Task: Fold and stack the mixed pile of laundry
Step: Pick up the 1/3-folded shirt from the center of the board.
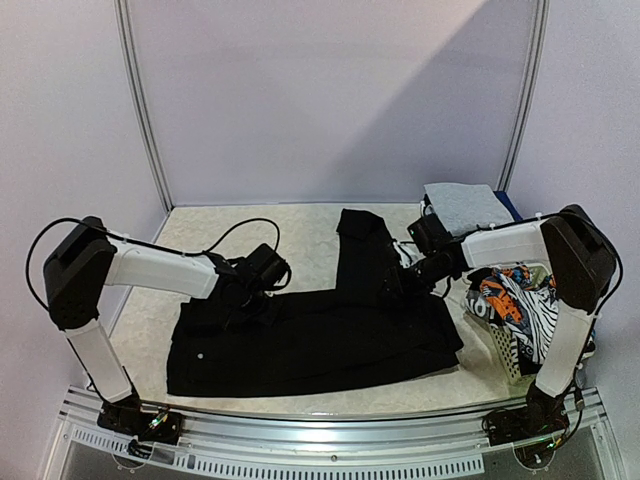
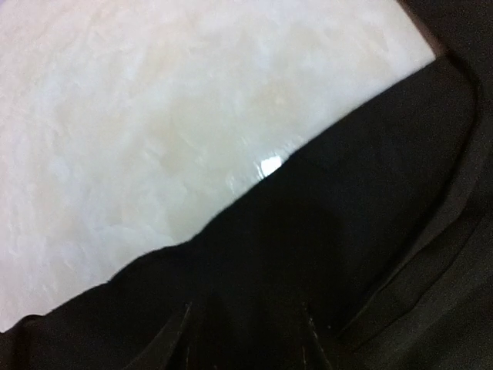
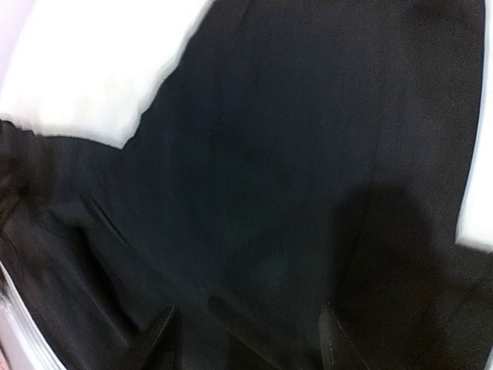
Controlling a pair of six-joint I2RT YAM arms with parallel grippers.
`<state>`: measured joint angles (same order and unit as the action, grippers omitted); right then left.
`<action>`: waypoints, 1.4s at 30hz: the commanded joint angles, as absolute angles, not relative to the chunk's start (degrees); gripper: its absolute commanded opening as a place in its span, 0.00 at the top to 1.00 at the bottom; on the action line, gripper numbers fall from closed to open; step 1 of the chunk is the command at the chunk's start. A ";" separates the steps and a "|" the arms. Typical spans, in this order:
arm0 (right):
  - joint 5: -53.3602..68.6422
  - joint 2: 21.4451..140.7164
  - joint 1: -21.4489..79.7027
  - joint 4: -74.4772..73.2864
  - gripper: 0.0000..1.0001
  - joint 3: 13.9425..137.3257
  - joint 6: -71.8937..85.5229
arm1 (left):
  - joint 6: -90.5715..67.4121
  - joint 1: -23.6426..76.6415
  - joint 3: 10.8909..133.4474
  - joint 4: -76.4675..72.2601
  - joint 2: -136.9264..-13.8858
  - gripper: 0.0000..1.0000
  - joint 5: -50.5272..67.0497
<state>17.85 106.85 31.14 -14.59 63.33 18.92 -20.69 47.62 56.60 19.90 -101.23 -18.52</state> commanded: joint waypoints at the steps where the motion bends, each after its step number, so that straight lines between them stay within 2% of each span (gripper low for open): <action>1: 16.35 104.51 28.88 -13.91 0.27 70.45 19.72 | -18.99 47.28 60.95 24.83 -97.34 0.54 -24.25; 8: 22.63 112.85 23.11 -11.07 0.22 83.68 24.99 | -20.19 46.41 57.03 25.47 -92.16 0.49 -23.64; 14: 29.67 123.99 20.99 -8.14 0.27 94.96 30.04 | -23.89 46.05 50.54 24.65 -89.13 0.49 -24.23; 24: 34.31 136.77 19.69 -3.78 0.32 105.53 36.40 | -29.75 38.58 36.90 18.99 -80.23 0.50 -22.81; 42: 32.43 147.80 18.68 -0.55 0.33 114.69 42.35 | -31.28 34.37 35.31 14.93 -81.38 0.54 -21.74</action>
